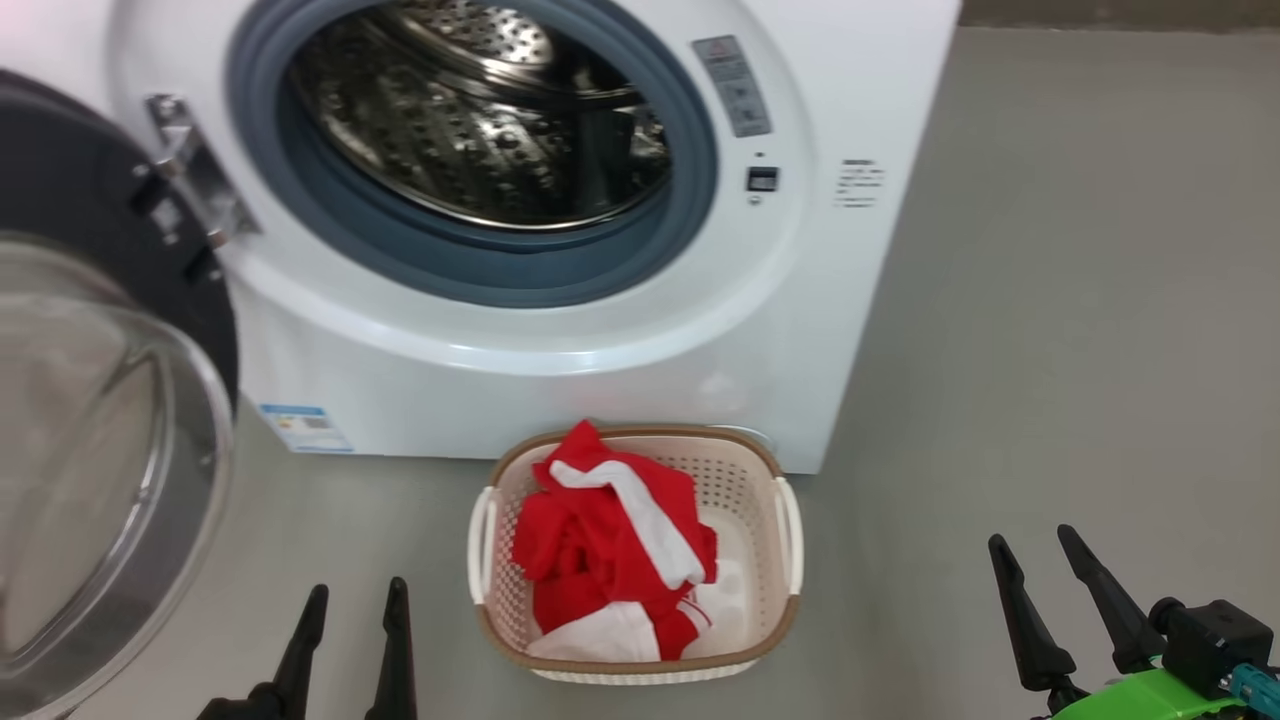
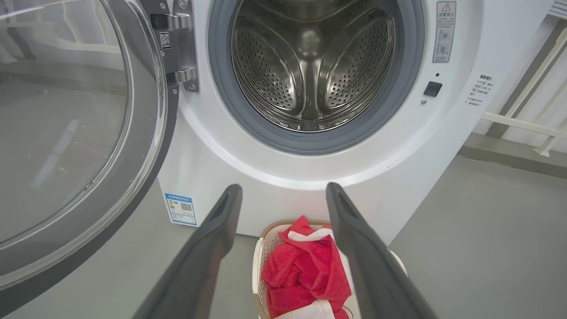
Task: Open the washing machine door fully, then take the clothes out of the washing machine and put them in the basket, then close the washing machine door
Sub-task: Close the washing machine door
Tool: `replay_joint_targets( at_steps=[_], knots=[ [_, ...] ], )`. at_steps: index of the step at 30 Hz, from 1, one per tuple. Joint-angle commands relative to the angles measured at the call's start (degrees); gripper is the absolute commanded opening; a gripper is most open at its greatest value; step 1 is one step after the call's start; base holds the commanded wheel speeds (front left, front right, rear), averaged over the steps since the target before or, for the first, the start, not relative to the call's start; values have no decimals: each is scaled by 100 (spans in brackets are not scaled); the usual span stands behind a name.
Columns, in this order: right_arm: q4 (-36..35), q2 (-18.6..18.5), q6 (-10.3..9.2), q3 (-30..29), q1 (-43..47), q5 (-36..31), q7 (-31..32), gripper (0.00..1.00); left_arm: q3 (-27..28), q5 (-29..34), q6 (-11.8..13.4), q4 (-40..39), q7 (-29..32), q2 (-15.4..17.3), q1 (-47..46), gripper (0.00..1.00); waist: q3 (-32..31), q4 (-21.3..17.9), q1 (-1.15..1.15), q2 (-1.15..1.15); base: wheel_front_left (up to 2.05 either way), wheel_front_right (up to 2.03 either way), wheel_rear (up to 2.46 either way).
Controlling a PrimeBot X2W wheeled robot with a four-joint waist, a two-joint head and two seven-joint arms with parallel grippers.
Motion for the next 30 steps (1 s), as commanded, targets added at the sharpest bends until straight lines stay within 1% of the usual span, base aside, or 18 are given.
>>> replay_joint_targets(
  at_steps=[1,13,20,24,30],
  knots=[
    [-104,-146,36,169,8,-8,-37,100,145,-56,47,-107,-35,46,-22,100,-56,330,0,0,0,0,0],
    [-49,-214,36,376,47,15,-37,100,-20,-299,175,-84,-35,45,195,100,-217,1352,0,0,0,0,0],
    [-9,-200,36,494,90,28,-37,100,-90,-389,264,-143,-35,45,354,100,-347,1854,0,0,0,0,0],
    [7,-185,36,554,96,27,-37,100,-118,-436,302,-186,-35,45,449,100,-393,2049,0,0,0,0,0],
    [45,-213,36,697,-34,32,-37,100,-96,-542,399,-332,-35,45,540,100,-342,2099,0,0,0,0,0]
  ],
)
